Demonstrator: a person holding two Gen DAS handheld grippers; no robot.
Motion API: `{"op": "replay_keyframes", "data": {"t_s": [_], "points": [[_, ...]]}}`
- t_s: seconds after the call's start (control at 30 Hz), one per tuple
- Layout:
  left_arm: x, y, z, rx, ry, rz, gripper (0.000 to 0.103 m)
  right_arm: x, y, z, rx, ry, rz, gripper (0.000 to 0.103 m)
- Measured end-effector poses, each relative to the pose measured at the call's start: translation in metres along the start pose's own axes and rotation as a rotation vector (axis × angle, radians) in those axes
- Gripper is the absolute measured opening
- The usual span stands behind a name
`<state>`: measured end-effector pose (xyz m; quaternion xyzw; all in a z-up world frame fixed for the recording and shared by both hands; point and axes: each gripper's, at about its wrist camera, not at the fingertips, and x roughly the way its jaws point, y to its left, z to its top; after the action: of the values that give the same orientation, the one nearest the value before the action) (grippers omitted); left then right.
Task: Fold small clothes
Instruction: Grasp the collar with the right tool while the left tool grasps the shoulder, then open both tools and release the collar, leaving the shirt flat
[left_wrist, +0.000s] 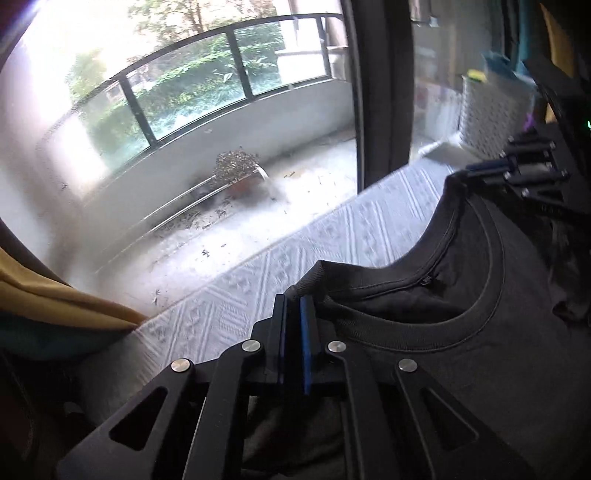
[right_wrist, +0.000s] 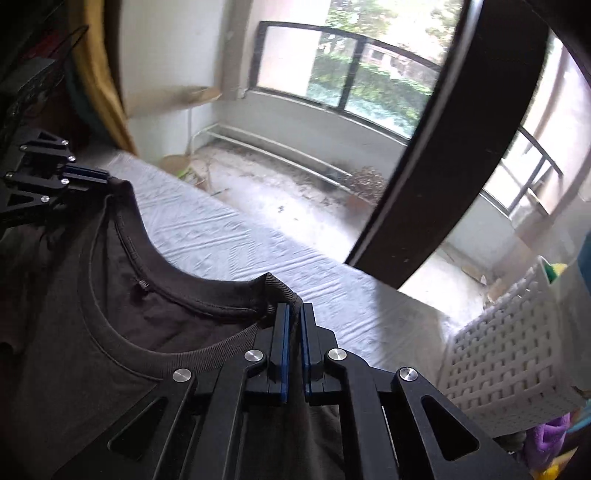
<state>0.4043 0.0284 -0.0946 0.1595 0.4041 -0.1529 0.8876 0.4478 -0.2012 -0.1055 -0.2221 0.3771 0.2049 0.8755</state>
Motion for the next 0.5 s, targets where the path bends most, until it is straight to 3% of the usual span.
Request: {"op": "replay_keyframes", "data": {"t_s": [0.2, 0.27, 0.3, 0.33, 0.43, 0.5], "points": [[0.018, 0.0, -0.006, -0.026, 0.094, 0.022, 0.011, 0.021, -0.005, -0.013, 0.052, 0.063, 0.009, 0.005], [0.01, 0.005, -0.011, -0.058, 0.09, 0.02, 0.028, 0.018, -0.005, -0.014, 0.062, 0.07, 0.01, 0.006], [0.002, 0.009, -0.013, -0.075, 0.078, 0.026, 0.046, 0.014, -0.003, -0.015, 0.068, 0.068, 0.007, 0.006], [-0.009, 0.012, -0.017, -0.091, 0.058, 0.039, 0.054, 0.01, -0.003, -0.015, 0.073, 0.063, 0.004, 0.006], [-0.045, 0.022, -0.034, -0.138, 0.022, 0.053, 0.054, -0.01, 0.002, -0.017, 0.069, 0.04, -0.006, 0.009], [-0.06, 0.023, -0.044, -0.16, 0.02, 0.06, 0.054, -0.023, 0.005, -0.018, 0.062, 0.03, -0.018, 0.025]]}}
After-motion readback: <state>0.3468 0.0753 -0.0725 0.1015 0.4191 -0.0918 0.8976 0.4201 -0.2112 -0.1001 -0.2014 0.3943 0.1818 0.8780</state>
